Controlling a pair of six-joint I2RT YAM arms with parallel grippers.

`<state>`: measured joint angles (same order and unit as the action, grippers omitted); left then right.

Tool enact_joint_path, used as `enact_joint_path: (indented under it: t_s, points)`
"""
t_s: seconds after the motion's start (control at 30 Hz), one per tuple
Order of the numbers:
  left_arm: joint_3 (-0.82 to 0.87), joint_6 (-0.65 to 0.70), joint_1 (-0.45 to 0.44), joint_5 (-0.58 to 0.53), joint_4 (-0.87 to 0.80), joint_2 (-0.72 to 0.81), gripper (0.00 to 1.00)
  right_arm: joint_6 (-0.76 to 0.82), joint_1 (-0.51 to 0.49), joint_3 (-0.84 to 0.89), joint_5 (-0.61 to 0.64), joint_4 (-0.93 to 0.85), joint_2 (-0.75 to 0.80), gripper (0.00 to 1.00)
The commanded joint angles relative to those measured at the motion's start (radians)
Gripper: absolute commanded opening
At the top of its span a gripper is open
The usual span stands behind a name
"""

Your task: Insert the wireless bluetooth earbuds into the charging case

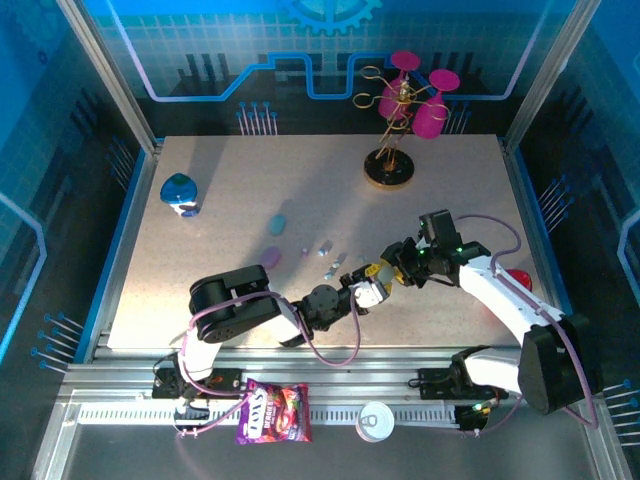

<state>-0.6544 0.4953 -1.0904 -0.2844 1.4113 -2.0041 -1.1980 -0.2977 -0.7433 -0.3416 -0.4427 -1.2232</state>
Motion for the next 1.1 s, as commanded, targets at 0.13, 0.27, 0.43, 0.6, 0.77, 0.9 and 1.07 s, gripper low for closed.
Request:
enact_joint_path:
  t_s: [0.13,0.27,0.43,0.6,0.77,0.9,1.07]
  points:
    - [0.013,-0.093,-0.005,0.018,-0.01,0.017,0.29,0.034,0.0,0.013,-0.041,0.041,0.041,0.64]
    - [0.05,-0.149,0.003,0.024,-0.011,0.053,0.28,0.127,0.003,0.009,0.039,0.028,0.088,0.78]
    - [0.119,-0.249,0.037,0.079,-0.015,0.13,0.27,0.353,0.011,0.026,0.119,0.071,0.207,0.91]
    - [0.159,-0.347,0.104,0.216,-0.123,0.252,0.27,0.614,0.012,0.064,0.119,0.141,0.335,0.95]
    - [0.155,-0.457,0.206,0.485,-0.301,0.405,0.27,0.876,0.011,0.147,-0.027,0.256,0.475,0.94]
    - [0.152,-0.514,0.29,0.678,-0.411,0.522,0.28,1.09,0.007,0.191,-0.176,0.273,0.561,0.9]
    - [0.153,-0.584,0.404,0.923,-0.493,0.648,0.28,1.229,-0.004,0.167,-0.329,0.242,0.587,0.87]
